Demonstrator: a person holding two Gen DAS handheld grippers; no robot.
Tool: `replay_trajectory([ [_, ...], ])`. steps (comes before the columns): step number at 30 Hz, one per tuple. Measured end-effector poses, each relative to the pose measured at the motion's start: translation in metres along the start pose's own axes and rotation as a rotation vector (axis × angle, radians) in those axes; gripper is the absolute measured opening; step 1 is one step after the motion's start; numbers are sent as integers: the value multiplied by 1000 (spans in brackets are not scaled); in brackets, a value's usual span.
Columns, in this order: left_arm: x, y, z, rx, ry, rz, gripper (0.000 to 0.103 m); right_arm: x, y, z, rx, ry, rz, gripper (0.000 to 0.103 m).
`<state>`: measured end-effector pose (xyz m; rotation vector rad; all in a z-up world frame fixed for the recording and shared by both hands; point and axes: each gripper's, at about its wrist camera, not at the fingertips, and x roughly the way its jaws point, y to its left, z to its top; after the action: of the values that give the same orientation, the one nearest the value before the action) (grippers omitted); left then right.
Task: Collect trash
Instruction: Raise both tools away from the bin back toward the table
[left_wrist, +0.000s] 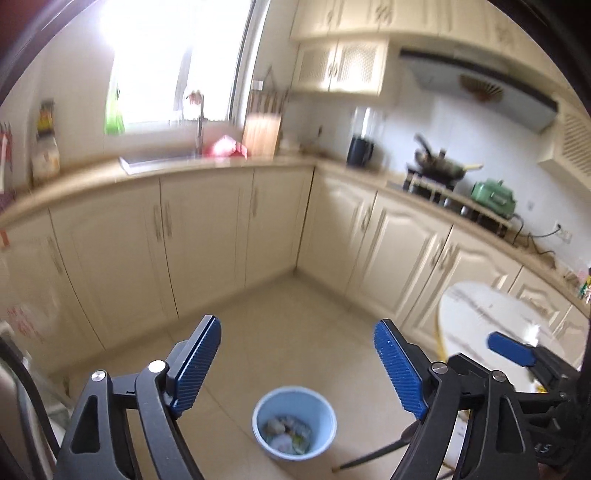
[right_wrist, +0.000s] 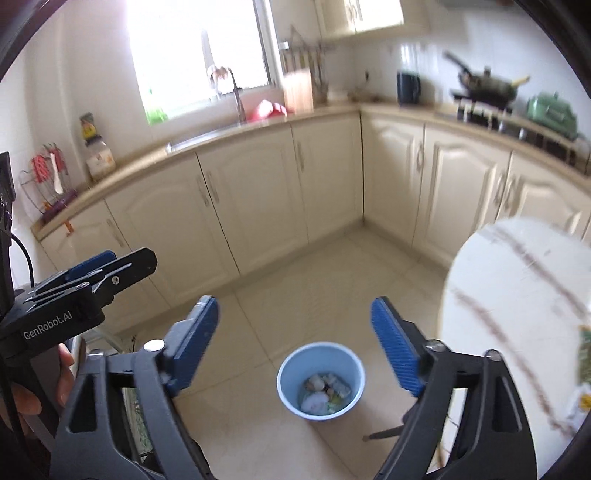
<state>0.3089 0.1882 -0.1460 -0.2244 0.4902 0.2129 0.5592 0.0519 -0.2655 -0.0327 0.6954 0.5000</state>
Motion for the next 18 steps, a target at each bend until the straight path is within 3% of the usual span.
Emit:
replay_trajectory([
  [4,-54,-36,-11,41,-127,-11,95,-79,2,6,-18,-127,-49,99],
  [5,-68,-45,-13,54,-150,-24,96,-94,4,8,-21,-154,-65,103],
  [9,-115,-76,-32,90,-225,-88,100,-166,10,7,-41,-271,-170,103],
  [15,-175,-81,-75,139,-336,-133,102,-267,17,-5,-38,-418,-287,103],
  [16,-190,-63,-99,142,-356,-133,102,-282,20,-7,-41,-438,-306,103],
  [18,-203,-65,-114,149,-394,-142,102,-307,24,-12,-49,-481,-340,103],
])
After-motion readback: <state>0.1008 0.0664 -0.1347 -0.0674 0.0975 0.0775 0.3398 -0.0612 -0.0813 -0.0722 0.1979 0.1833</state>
